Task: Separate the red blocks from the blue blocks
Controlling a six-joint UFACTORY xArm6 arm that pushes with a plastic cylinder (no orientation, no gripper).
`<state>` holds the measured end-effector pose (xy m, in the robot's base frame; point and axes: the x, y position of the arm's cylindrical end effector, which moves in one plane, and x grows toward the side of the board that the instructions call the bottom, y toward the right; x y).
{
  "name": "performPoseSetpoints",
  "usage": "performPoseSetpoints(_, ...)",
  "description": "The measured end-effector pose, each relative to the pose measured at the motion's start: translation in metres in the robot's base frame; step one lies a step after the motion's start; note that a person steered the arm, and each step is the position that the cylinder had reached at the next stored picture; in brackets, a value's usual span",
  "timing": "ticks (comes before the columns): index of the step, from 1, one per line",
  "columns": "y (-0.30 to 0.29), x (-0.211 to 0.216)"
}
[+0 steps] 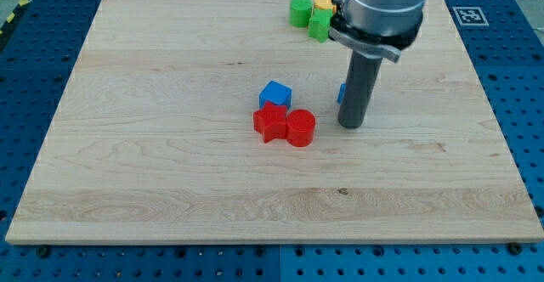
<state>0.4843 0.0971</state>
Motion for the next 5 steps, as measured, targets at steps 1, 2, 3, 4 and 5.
performPoseSetpoints(1,-0.007,0.011)
performPoseSetpoints(2,-0.013,0.011)
performPoseSetpoints(3,-0.039,0.011)
performPoseSetpoints(4,-0.08,0.011)
performPoseSetpoints(5,-0.117,0.008)
